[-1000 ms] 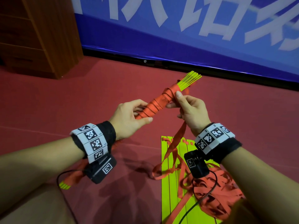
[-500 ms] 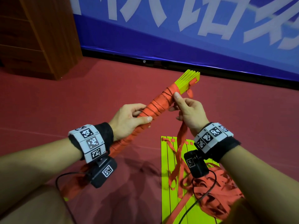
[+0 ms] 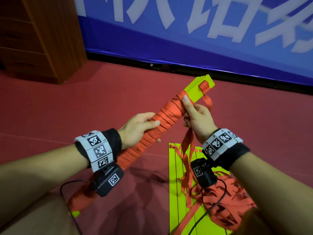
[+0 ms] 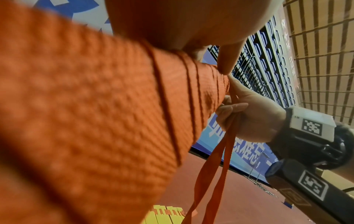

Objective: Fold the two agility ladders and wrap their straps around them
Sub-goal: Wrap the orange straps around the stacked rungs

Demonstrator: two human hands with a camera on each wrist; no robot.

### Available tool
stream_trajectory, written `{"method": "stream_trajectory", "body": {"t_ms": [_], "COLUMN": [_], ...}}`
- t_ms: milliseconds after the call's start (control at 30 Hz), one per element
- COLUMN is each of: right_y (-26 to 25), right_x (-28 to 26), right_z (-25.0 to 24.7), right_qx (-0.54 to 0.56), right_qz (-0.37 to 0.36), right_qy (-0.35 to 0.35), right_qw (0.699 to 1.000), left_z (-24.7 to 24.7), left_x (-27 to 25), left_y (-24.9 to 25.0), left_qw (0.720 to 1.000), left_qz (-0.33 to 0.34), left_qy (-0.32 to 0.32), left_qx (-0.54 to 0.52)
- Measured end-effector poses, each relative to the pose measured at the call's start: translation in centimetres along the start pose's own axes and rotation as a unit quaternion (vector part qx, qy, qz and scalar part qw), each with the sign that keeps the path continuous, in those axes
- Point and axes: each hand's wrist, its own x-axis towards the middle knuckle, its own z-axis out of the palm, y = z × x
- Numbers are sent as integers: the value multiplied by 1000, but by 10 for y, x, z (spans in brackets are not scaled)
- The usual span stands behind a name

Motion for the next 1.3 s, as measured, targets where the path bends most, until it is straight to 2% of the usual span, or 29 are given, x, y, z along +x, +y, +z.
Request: {"method": "stream_trajectory", "body": {"t_ms": [167,200,300,367,467,567,733,933,1167,1300], "right_y": [2,2,-2,-5,-8,-8,-11,-14,-17,-15], "right_x": [1,1,4,4,4,2,0,-5,-9,-7], "right_z": [3,4,6,10,14,18,13,7,5,4], "right_qx": [16,19,25,32,35,36,-32,-24,-32,-43], "right_qz": [6,6,12,19,28,38,-6,-24,-71,-83], "right_qy": [31,39,64,80,101,92,75,55,11,7], "right_qw": [999,999,998,996,994,994,997,998,997,996], "left_z": [3,2,4,5,5,2,-6,-9,-12,-13], "left_x": [-3,-3,-5,-5,-4,-6,-9,-7,-6,-6], "left_y": [1,1,0,-2,-4,-2,-3,1,0,2], "left_qw": [994,984,929,901,866,850,853,862,905,920], "left_qz": [12,27,82,115,127,138,157,195,189,168], "left_qy": [41,56,140,176,187,202,219,229,225,220], "left_qx": [99,164,334,380,446,468,447,409,306,278]}}
